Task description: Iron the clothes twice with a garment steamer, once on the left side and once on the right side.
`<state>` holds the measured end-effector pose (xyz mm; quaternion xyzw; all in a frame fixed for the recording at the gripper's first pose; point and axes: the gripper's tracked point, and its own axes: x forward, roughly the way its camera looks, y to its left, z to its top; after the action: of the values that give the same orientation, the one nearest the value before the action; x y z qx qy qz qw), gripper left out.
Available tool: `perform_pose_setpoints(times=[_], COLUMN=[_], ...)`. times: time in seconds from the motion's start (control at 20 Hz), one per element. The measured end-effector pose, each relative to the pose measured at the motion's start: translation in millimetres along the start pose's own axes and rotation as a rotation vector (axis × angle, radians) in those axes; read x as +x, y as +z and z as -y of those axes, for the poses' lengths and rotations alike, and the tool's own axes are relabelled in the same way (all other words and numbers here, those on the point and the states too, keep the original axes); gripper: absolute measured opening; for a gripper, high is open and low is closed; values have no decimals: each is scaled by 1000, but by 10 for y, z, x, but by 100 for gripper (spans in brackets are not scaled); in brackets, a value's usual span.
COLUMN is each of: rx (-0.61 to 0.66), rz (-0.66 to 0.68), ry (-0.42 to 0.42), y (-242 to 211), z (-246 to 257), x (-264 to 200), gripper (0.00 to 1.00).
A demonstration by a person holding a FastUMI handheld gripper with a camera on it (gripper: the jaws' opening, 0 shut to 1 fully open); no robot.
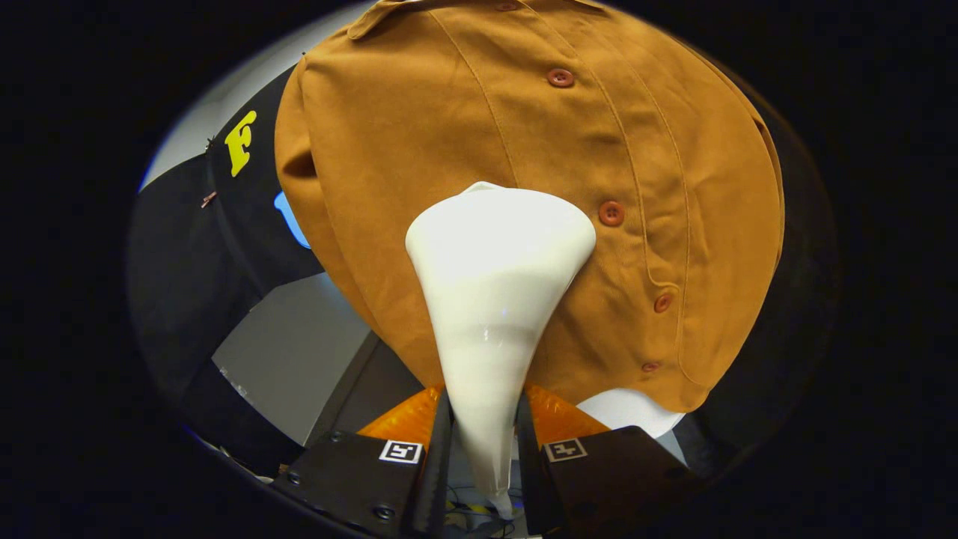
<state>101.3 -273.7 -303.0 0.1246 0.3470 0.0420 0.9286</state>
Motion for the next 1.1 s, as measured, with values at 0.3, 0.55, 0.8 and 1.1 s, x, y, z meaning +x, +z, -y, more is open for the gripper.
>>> perform_pose_setpoints(times=[0.3,0.55,0.8,1.1], rx=[-17,-48,-98,-96], rz=[3,173,326,444], ry=[-19,-47,-103,-142], y=[3,595,1182,1683], z=[-64,-100,34,434], x=[-324,-845,-1336,-1533], gripper=[44,44,44,44])
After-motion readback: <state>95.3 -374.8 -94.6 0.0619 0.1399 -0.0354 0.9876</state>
